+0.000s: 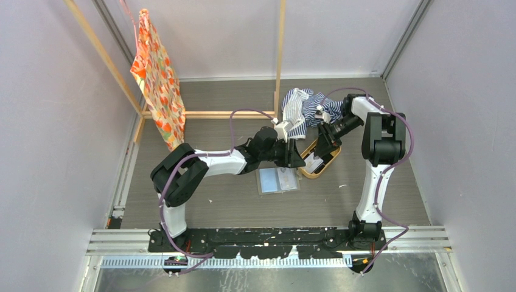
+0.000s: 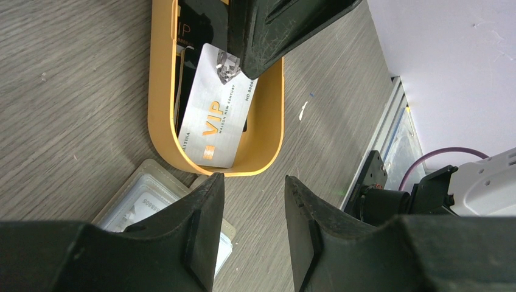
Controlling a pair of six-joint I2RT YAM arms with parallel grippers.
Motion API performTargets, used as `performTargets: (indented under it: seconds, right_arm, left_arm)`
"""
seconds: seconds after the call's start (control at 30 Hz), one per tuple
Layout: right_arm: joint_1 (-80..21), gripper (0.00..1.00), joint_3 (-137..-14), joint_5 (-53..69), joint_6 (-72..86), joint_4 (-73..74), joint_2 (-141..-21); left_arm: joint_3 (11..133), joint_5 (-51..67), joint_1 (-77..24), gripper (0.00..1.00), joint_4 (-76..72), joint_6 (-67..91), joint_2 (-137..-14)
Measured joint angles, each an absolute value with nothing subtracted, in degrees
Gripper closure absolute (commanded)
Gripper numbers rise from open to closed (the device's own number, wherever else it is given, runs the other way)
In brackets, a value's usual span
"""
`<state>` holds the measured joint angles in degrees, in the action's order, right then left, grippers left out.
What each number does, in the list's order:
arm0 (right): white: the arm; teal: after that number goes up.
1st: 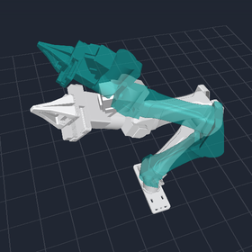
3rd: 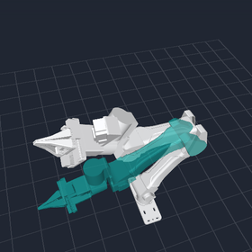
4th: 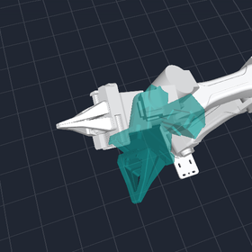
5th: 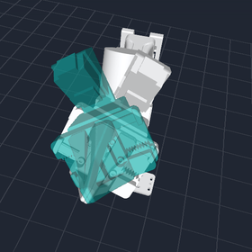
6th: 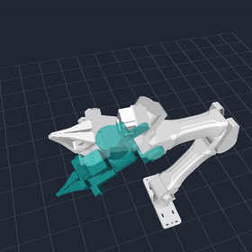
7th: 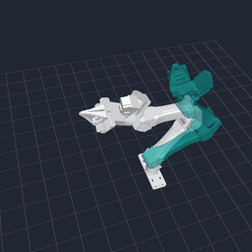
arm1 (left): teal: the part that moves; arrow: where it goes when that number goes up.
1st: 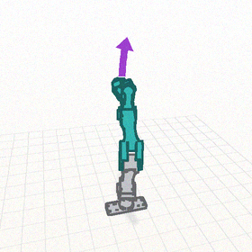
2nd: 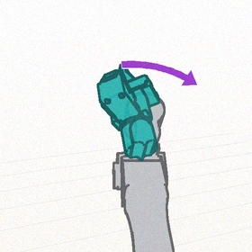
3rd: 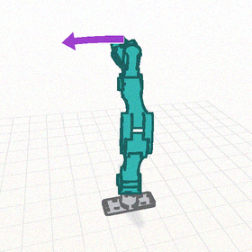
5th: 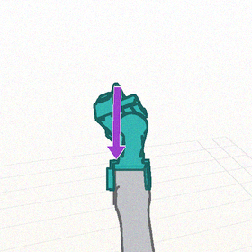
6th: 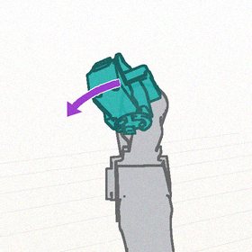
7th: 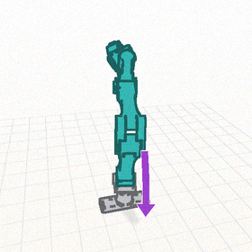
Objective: Put the credit cards into the card holder
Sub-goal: Pick up the credit card from the storage box.
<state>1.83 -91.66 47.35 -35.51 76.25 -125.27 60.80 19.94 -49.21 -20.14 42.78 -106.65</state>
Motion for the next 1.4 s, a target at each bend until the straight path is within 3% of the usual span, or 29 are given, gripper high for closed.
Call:
performTargets:
  seconds: [1.4]
  right_arm:
    - [1.63,0.64,-91.96,55.66,-39.11,83.35,-125.08]
  left_arm:
    - [63.40,25.30,-44.71,0.47,-20.56,31.20,-106.13]
